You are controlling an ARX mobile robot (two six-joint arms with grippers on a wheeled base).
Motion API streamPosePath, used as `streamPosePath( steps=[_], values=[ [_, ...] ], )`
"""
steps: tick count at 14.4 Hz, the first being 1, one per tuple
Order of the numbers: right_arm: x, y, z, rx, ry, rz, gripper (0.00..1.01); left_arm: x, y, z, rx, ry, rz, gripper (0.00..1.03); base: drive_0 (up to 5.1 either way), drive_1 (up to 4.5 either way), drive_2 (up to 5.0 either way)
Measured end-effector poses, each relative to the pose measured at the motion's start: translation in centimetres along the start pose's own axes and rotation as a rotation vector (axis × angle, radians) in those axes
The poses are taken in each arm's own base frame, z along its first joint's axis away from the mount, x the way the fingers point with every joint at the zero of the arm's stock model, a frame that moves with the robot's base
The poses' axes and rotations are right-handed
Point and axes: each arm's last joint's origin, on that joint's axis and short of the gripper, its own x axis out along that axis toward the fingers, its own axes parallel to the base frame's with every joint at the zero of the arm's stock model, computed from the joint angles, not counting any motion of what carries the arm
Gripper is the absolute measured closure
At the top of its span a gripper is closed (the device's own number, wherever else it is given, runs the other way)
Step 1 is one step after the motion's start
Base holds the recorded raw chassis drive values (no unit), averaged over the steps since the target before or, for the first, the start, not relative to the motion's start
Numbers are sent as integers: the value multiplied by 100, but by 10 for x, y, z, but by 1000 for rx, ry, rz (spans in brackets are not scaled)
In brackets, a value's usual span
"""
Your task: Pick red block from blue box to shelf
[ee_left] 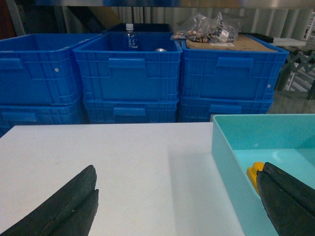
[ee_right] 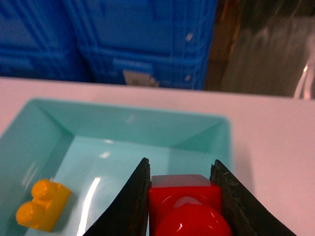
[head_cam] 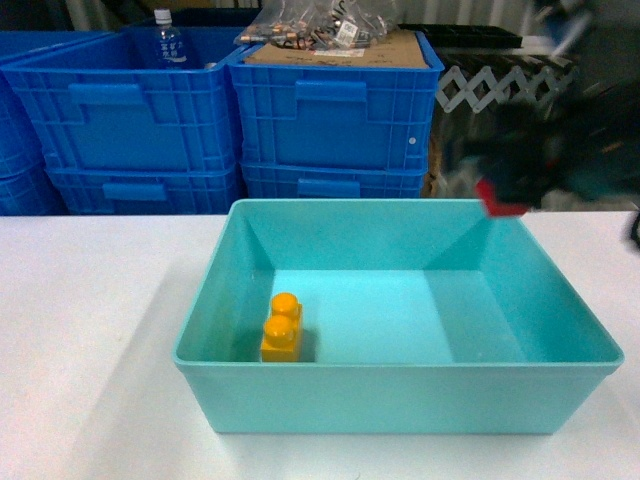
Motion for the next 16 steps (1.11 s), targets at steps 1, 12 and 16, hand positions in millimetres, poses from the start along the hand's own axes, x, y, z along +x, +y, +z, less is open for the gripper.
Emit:
streamPosePath(
  steps=[1,12,16],
  values=[
    [-44,-19,4,10,-126,-17,72,0,0,0,0,0,0,5,0,0,0],
    [-171,-71,-92,-20,-436,-202,72,0,0,0,0,0,0,5,0,0,0],
    [-182,-67,-105,-27,-439,-180,72,0,0,0,0,0,0,5,0,0,0]
  ],
)
